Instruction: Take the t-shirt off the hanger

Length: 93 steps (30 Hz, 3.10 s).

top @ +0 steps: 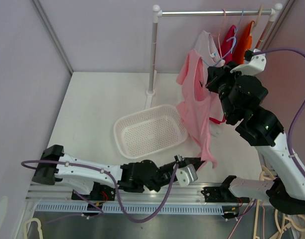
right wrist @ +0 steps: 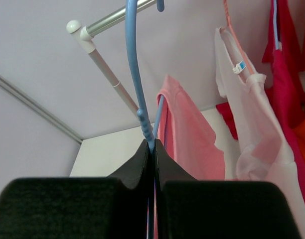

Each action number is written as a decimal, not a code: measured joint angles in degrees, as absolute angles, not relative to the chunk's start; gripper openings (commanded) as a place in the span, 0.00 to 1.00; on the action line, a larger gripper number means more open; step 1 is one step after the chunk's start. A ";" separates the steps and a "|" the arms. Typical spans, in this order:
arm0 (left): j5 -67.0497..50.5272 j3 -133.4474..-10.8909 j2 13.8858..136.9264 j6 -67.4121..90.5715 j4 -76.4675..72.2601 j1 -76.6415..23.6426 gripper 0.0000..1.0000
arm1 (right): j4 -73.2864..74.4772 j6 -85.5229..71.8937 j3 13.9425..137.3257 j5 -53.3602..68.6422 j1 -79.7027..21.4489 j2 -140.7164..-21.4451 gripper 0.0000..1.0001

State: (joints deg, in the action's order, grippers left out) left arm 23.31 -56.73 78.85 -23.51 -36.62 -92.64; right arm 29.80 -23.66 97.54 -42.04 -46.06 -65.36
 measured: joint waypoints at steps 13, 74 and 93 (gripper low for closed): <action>-7.79 -55.96 75.53 -6.81 -24.69 -96.27 0.01 | 33.95 -18.35 101.41 -42.50 -46.09 -69.45 0.00; -7.31 -110.78 81.67 8.86 15.64 -32.93 0.01 | 16.51 -2.85 116.71 -8.69 -27.59 -100.49 0.00; 0.03 -48.80 79.55 28.99 2.37 -42.02 0.01 | 8.75 -2.17 127.02 -4.62 -25.21 -113.06 0.00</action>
State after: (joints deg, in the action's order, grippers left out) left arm 0.03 -48.80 79.55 28.99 2.37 -42.02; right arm 8.75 -2.17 127.02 -4.62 -25.21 -113.06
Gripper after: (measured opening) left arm 0.011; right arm 0.025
